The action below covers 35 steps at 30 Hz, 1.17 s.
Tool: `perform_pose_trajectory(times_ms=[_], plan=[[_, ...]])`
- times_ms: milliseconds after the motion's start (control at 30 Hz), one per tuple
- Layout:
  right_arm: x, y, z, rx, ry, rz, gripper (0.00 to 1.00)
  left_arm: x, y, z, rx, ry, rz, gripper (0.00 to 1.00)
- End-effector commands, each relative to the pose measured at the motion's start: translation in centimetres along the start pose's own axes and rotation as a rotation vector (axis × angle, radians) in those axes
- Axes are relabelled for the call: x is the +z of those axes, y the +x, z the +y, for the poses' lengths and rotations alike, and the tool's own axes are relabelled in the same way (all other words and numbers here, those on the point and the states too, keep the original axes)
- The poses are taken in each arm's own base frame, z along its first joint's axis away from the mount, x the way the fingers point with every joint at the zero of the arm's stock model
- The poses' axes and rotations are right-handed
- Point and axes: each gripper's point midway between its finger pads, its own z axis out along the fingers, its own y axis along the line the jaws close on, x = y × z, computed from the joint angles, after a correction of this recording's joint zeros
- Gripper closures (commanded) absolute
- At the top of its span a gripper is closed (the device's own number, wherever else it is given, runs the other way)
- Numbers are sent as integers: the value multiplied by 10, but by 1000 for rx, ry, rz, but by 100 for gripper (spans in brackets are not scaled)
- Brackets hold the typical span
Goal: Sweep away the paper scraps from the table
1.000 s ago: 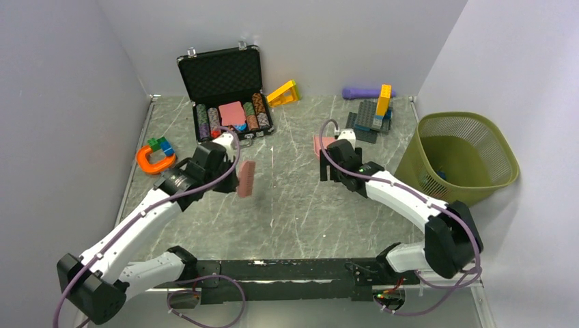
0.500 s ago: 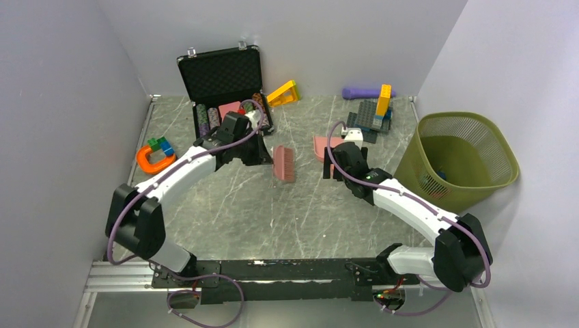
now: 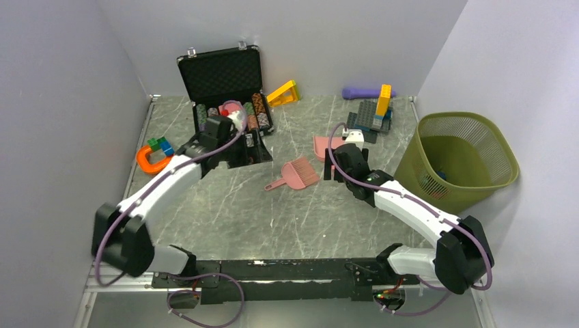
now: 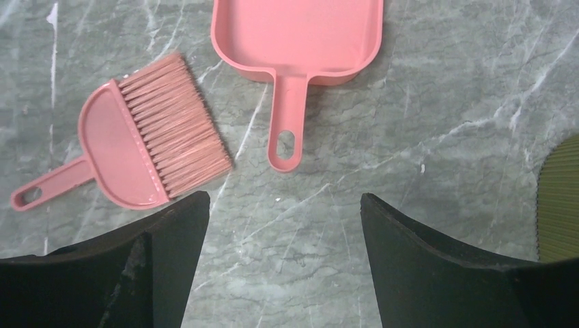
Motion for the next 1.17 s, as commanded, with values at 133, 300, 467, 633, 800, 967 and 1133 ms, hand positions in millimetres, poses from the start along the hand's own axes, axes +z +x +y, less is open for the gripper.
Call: perform_pose_trajectory(times_ms=[133, 300, 467, 633, 800, 967, 1133], plan=[[-52, -43, 7, 81, -126, -126, 15, -102, -12, 26, 180, -180, -336, 0], [-94, -56, -2, 149, -205, -239, 15, -142, 17, 55, 169, -228, -484, 1], [-116, -43, -18, 195, -229, -296, 12, -172, 40, 69, 165, -191, -640, 1], [-117, -23, -30, 235, -214, -301, 13, -185, 49, 64, 132, -111, -714, 1], [-124, -18, -28, 268, -273, -336, 13, -186, 49, 70, 116, -143, -717, 0], [-126, -17, -29, 268, -270, -328, 13, -184, 47, 69, 127, -158, -694, 1], [-124, -18, -29, 253, -244, -290, 13, -178, 46, 63, 156, -139, -666, 0]])
